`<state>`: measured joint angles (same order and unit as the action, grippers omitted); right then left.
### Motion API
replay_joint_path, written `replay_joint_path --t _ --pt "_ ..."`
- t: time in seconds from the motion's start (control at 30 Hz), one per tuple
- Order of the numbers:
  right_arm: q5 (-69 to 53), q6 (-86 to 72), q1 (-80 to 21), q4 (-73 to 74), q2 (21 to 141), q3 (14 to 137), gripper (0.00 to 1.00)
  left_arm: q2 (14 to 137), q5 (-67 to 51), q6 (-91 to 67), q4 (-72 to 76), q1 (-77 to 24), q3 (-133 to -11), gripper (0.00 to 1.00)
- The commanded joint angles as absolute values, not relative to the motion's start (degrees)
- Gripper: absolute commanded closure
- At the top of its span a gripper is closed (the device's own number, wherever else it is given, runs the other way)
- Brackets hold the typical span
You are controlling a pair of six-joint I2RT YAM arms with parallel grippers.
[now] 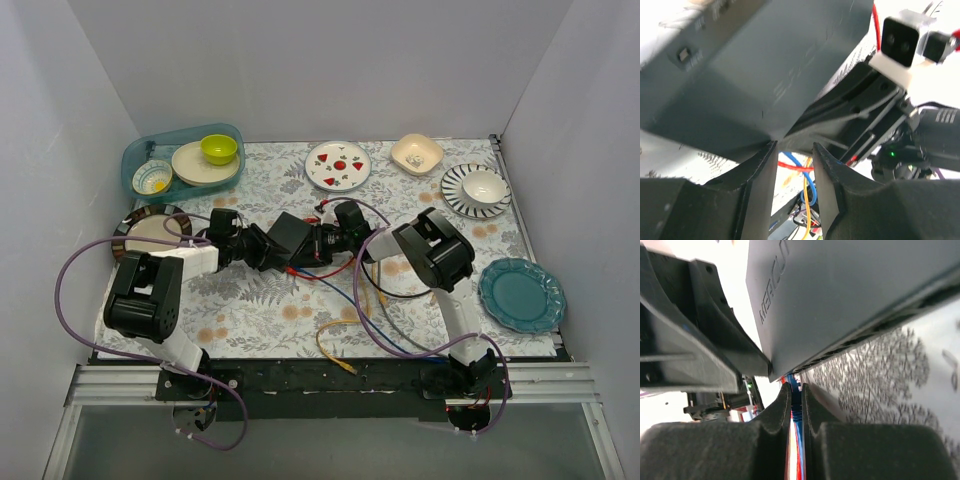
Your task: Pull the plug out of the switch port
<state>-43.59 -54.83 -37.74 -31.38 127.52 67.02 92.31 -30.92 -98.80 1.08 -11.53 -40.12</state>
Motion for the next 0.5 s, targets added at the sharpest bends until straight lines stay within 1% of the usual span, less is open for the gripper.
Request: replay_joint_path --t 0.0,0.2,0.37,0.47 --pt "-40.79 -48.70 -38.41 -20.50 125.07 64.25 0.99 94.48 -24.00 -95.80 -4.66 -11.69 -40.61 0.66" --pt "-36.83 -41.93 -38.32 -12.57 122.17 63.81 0.99 93.52 -21.44 -95.10 -6.86 -11.60 -40.26 0.66" --pt "-36.91 -44.02 -38.41 -14.84 122.61 62.32 0.99 90.18 -26.19 -96.24 -2.65 -12.91 -38.32 0.66" --pt "-37.00 -45.17 -38.50 -16.43 122.87 62.31 0.99 86.84 -26.37 -97.73 -0.54 -16.69 -36.74 0.66"
